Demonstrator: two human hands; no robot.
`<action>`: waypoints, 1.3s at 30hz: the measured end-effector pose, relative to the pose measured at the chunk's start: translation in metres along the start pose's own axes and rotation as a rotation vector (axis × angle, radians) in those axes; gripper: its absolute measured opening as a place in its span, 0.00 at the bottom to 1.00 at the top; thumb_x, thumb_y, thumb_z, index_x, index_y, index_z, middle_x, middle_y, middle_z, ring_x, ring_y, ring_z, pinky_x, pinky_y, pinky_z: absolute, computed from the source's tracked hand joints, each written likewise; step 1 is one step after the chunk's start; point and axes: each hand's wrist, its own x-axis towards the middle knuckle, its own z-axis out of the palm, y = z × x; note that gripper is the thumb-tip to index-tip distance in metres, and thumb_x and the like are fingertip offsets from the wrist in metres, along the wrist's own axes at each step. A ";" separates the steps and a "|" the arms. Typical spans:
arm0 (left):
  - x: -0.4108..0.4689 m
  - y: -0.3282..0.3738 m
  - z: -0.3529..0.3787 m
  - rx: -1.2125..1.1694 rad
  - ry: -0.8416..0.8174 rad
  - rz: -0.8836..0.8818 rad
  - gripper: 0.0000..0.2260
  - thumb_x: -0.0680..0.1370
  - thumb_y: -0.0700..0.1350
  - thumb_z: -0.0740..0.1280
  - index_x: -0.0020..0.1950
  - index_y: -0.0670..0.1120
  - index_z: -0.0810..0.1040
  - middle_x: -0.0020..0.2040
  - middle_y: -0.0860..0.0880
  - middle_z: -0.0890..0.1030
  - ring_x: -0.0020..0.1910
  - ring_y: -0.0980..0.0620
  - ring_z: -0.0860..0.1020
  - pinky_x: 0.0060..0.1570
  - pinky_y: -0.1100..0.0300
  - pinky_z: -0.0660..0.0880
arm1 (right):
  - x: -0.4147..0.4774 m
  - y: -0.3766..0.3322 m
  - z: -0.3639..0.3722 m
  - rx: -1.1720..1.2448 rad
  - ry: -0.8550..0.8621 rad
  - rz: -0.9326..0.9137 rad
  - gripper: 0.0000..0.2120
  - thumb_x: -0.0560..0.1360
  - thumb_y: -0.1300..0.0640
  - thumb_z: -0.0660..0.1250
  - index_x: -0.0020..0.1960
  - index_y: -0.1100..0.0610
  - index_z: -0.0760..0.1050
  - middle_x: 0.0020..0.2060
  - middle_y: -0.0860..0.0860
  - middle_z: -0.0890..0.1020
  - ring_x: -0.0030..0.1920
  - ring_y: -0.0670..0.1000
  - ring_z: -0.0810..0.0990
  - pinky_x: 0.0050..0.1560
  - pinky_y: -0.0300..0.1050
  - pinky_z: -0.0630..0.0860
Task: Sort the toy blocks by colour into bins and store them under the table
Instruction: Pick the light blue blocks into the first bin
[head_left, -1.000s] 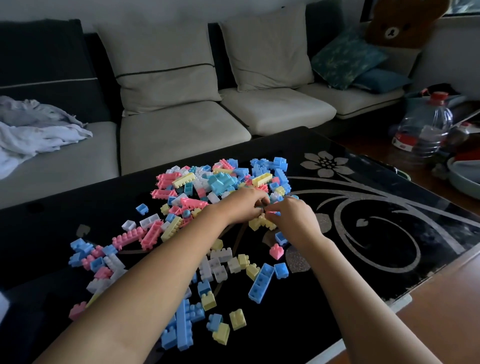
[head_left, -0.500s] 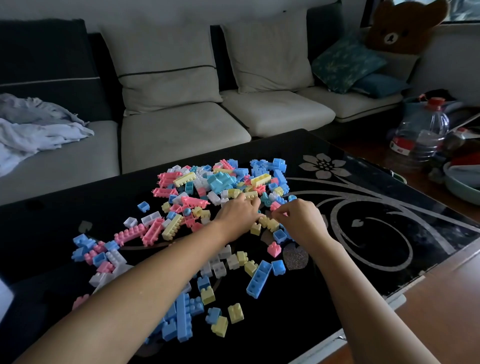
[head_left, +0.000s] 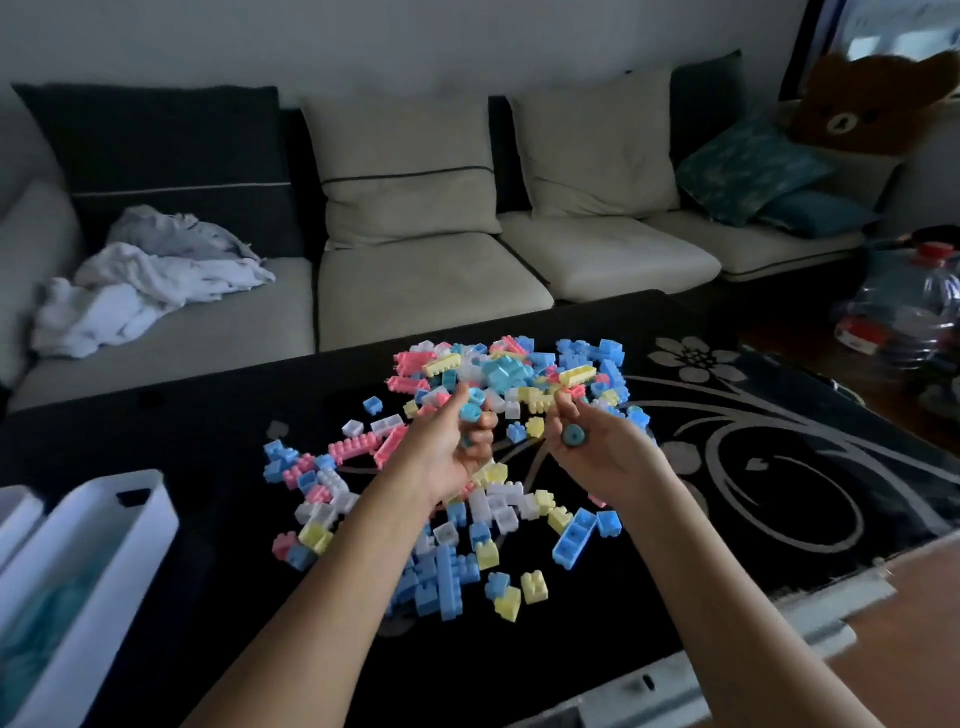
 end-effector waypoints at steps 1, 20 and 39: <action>-0.010 0.004 -0.012 -0.212 -0.059 -0.111 0.14 0.82 0.52 0.56 0.45 0.43 0.72 0.29 0.50 0.70 0.24 0.57 0.66 0.21 0.68 0.63 | -0.002 0.009 0.006 0.018 -0.011 0.013 0.08 0.79 0.64 0.56 0.52 0.67 0.72 0.36 0.56 0.77 0.40 0.50 0.74 0.39 0.39 0.78; -0.173 0.071 -0.261 0.090 0.784 0.339 0.16 0.82 0.44 0.53 0.34 0.49 0.65 0.25 0.54 0.64 0.16 0.61 0.60 0.16 0.70 0.56 | 0.014 0.275 0.165 -0.756 -0.101 0.418 0.15 0.76 0.71 0.49 0.37 0.62 0.70 0.31 0.53 0.68 0.30 0.46 0.64 0.24 0.33 0.61; -0.163 0.060 -0.257 0.817 0.924 0.577 0.12 0.81 0.46 0.57 0.49 0.44 0.79 0.39 0.49 0.77 0.41 0.49 0.74 0.38 0.59 0.68 | 0.017 0.296 0.199 -1.309 -0.354 0.202 0.13 0.78 0.62 0.59 0.60 0.65 0.75 0.49 0.56 0.75 0.46 0.52 0.76 0.48 0.41 0.72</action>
